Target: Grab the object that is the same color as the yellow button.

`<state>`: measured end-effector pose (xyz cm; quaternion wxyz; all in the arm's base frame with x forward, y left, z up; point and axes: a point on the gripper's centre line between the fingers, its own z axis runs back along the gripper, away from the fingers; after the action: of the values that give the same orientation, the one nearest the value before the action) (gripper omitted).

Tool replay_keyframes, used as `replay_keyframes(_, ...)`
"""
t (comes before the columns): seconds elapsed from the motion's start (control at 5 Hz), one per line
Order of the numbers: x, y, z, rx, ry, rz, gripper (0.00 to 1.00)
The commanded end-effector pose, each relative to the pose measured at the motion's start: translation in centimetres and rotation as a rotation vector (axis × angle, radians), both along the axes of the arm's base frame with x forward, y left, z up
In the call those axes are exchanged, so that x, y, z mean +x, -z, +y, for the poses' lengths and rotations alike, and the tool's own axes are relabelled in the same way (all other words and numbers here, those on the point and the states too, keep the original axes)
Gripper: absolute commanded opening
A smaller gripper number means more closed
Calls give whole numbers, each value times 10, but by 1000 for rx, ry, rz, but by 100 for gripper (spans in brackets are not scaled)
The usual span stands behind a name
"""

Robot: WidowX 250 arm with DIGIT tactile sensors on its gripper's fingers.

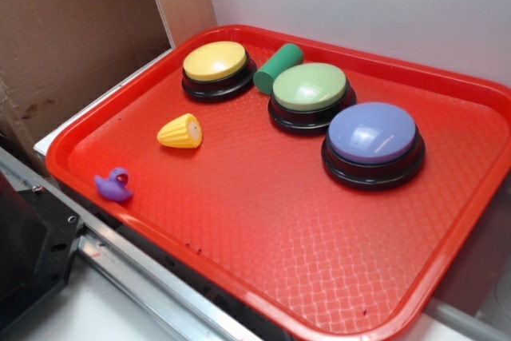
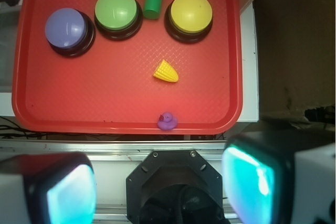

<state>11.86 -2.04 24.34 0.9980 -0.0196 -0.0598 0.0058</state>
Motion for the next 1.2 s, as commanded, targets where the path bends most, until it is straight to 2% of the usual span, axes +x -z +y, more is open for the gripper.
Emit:
replay_keyframes(0.0, 0, 0, 0, 0, 0, 0, 100)
replay_keyframes(0.2, 13, 5, 6, 10, -66, -10, 100)
replay_keyframes(0.4, 23, 22, 16, 12, -98, -49, 100)
replay_keyframes(0.6, 34, 45, 25, 5, -26, -97, 100)
replay_keyframes(0.8, 42, 61, 27, 35, 11, -128, 100)
replay_keyframes(1.0, 60, 101, 32, 40, 130, -170, 100)
